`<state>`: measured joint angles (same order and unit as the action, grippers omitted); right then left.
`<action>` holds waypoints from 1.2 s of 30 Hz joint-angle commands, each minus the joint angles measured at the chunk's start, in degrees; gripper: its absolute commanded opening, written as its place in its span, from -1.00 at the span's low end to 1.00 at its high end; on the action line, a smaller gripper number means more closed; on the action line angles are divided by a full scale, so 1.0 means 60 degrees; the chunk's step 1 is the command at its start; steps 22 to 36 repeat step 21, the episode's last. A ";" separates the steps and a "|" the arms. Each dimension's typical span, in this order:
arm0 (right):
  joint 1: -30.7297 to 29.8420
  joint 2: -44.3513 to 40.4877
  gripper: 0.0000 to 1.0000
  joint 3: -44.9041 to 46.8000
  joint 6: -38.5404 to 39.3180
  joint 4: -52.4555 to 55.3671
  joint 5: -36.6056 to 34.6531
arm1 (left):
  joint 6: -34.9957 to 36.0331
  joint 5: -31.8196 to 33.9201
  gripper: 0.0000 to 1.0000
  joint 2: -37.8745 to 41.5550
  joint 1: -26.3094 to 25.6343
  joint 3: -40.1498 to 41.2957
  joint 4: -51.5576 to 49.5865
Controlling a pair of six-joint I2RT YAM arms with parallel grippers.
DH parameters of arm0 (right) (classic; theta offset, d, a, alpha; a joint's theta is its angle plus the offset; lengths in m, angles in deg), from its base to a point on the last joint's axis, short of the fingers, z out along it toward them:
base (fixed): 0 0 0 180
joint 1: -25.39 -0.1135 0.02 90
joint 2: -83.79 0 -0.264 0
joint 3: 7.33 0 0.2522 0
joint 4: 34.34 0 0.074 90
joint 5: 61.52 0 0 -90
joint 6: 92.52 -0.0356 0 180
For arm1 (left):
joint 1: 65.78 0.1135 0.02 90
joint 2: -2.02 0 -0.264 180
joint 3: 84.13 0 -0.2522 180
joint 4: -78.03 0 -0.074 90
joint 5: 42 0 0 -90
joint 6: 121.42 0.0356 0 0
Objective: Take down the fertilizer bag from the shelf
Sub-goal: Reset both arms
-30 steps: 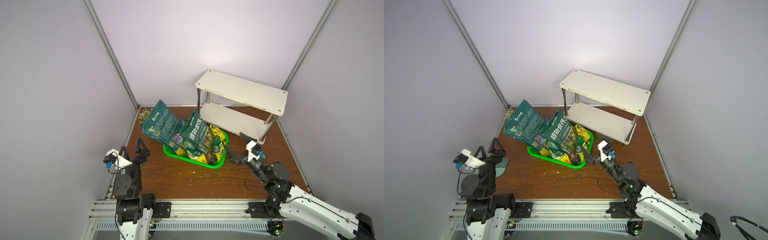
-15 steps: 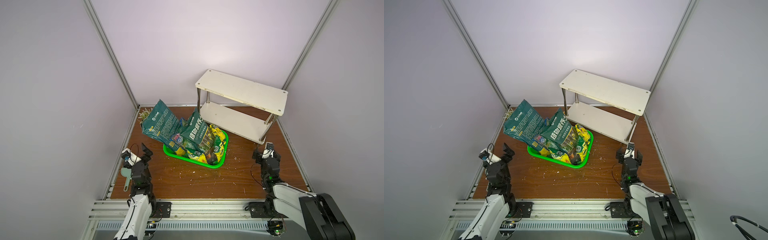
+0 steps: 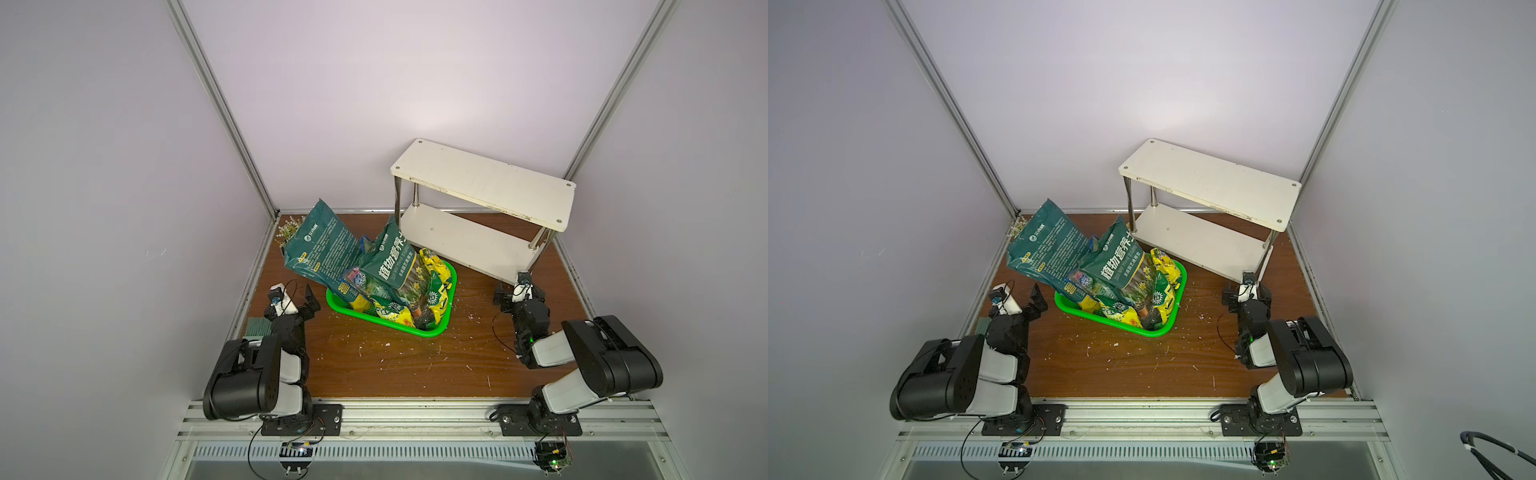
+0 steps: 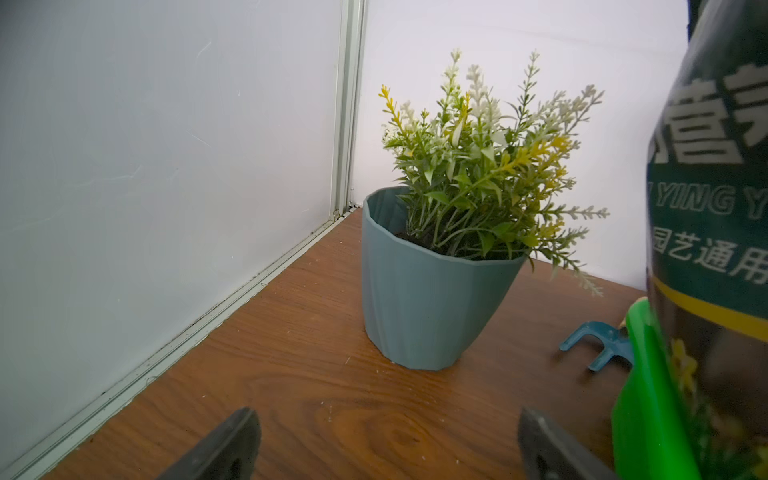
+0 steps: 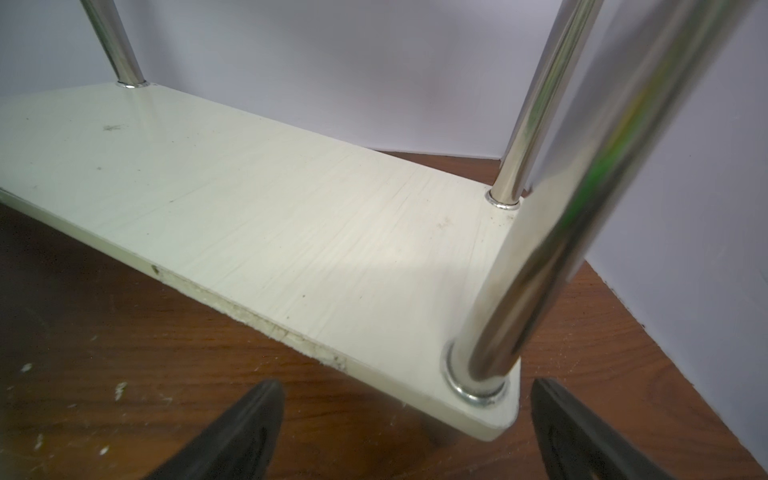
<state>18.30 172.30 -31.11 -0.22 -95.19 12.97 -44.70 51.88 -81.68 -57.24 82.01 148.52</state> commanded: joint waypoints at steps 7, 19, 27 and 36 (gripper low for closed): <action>0.0145 -0.0181 0.99 -0.0305 -0.0106 -0.0101 0.0311 | 0.1672 -0.1901 1.00 -0.0621 -0.0646 -0.1002 -0.0053; 0.0400 -0.0158 0.99 -0.0527 -0.0232 0.0302 0.0905 | 0.1806 -0.2164 1.00 -0.0908 -0.0690 -0.1626 -0.0746; 0.0464 -0.0191 0.98 -0.0500 -0.0238 0.0288 0.1002 | 0.1799 -0.2163 1.00 -0.0921 -0.0691 -0.1639 -0.0748; 0.0464 -0.0191 0.98 -0.0500 -0.0238 0.0288 0.1002 | 0.1799 -0.2163 1.00 -0.0921 -0.0691 -0.1639 -0.0748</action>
